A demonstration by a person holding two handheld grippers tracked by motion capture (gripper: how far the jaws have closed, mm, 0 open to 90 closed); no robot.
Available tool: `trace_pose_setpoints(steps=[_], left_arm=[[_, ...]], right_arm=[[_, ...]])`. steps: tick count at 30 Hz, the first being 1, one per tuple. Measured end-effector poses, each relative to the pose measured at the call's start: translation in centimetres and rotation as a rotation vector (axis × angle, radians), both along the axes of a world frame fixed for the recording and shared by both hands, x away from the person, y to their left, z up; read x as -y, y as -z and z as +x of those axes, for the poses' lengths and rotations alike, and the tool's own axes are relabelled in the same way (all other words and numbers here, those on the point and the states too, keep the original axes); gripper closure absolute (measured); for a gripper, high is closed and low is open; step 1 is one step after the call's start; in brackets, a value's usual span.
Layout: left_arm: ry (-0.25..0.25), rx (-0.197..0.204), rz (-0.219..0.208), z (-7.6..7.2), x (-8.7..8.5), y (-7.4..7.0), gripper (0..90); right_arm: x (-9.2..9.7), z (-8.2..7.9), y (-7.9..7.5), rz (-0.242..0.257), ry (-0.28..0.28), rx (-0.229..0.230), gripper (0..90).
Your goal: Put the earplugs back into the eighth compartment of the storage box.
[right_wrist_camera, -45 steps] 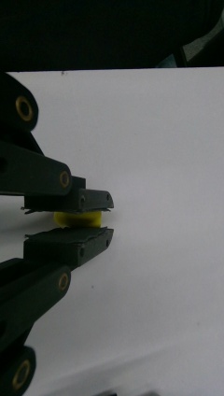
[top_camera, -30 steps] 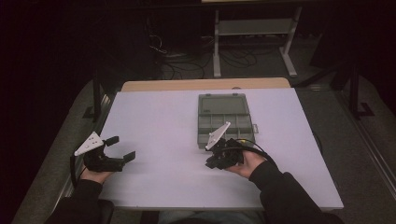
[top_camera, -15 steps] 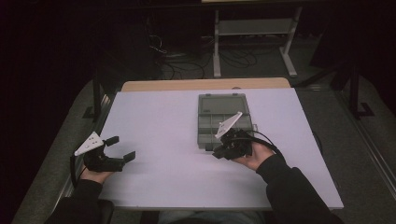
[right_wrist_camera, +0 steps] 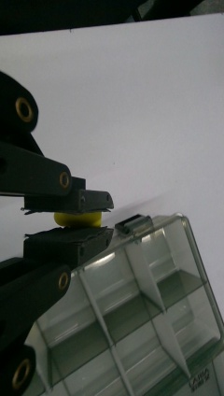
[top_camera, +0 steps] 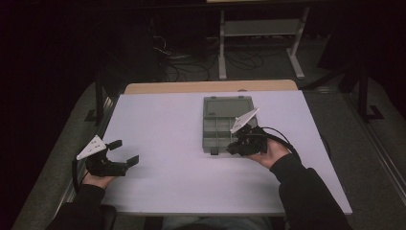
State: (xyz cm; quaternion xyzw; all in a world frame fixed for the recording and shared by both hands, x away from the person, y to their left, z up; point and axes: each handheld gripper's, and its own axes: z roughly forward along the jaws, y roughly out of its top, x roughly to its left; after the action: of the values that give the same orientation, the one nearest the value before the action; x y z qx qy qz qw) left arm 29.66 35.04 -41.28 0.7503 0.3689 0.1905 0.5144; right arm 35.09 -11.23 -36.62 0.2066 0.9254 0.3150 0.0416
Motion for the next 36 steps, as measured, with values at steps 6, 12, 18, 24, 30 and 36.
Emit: trace_pose_setpoints(steps=[6, 12, 18, 24, 30, 36], left_arm=[[-0.001, -0.001, -0.001, 0.0, 0.0, 0.0, 0.0], [-0.001, -0.001, 0.000, 0.0, 0.0, 0.0, 0.0], [0.001, -0.001, 0.000, 0.0, 0.0, 0.0, 0.0], [0.001, -0.001, 0.000, 0.0, 0.0, 0.0, 0.0], [0.001, -0.001, -0.001, 0.0, 0.0, 0.0, 0.0], [0.002, 0.000, -0.001, 0.0, 0.0, 0.0, 0.0]], right_arm=[[1.5, 1.0, -0.3, 0.020, 0.063, 0.004, 79.1], [2.6, 2.0, 0.0, 0.017, 0.115, -0.003, 79.1], [3.4, 2.8, 0.2, 0.016, 0.177, -0.001, 79.2], [4.3, 4.2, 1.0, 0.007, 0.239, -0.022, 79.2], [5.1, 5.2, 1.8, -0.001, 0.292, -0.049, 79.1], [5.3, 5.7, 2.5, -0.020, 0.320, -0.066, 78.4]])
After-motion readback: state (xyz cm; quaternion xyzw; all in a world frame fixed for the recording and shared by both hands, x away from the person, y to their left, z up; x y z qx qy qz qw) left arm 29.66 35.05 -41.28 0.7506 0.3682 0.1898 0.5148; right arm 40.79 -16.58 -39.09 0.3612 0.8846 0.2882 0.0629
